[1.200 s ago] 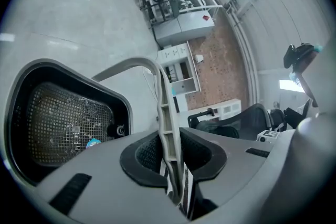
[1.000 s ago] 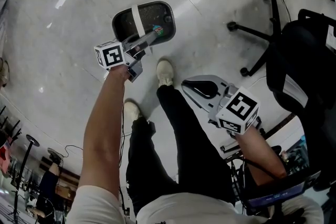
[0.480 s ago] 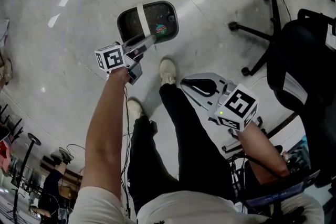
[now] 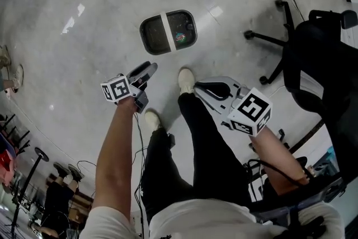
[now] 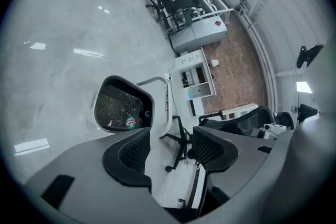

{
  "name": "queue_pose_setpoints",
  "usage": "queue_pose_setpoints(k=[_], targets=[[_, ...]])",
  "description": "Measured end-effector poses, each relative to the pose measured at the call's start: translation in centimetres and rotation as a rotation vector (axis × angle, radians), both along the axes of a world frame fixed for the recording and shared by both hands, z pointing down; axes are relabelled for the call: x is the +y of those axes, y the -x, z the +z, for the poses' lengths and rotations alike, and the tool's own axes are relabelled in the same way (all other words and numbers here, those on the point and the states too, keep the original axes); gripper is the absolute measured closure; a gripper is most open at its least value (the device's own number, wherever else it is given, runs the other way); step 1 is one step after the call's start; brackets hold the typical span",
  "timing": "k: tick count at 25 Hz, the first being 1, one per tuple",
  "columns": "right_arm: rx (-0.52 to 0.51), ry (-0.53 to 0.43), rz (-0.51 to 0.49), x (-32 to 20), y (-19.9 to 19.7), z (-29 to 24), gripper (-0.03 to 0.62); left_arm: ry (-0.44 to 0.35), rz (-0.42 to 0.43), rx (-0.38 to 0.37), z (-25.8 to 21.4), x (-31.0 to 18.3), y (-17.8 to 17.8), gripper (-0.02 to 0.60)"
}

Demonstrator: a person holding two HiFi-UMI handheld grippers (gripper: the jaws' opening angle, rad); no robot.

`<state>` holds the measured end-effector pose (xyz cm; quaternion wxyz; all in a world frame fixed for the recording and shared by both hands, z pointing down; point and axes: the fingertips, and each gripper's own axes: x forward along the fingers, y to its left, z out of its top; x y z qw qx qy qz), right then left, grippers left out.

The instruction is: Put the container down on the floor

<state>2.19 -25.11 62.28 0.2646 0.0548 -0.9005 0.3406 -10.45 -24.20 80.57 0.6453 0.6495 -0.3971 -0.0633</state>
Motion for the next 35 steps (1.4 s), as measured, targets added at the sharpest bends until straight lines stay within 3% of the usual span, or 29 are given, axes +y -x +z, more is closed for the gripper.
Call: queue_pose_setpoints(k=[7,11,13,19,27,32,35], targets=[[-0.003,-0.046,0.049,5.1,1.8,-5.8,0.568,-0.009,0.099,-0.097,-8.7,8.5,2.5,0.412],[-0.026,-0.072,0.074,9.1,4.0,-9.7,0.568,-0.088,0.180,-0.172,-15.5,12.0,3.6,0.538],[-0.048,-0.079,0.092,11.4,5.0,-12.0,0.568,-0.125,0.228,-0.191,-19.1,14.5,3.4,0.568],[-0.093,-0.127,0.155,16.9,6.2,-19.3,0.568,-0.293,0.361,-0.201,-31.3,21.2,1.8,0.572],[-0.099,-0.211,0.175,24.3,6.6,-27.5,0.568,-0.451,0.353,-0.115,-44.3,28.2,0.9,0.572],[-0.126,-0.319,0.147,28.3,7.4,-32.7,0.568,-0.616,0.421,-0.147,-50.9,30.9,0.1,0.572],[-0.125,-0.330,0.143,31.6,7.1,-34.7,0.568,-0.661,0.461,-0.172,-53.6,33.8,-1.2,0.572]])
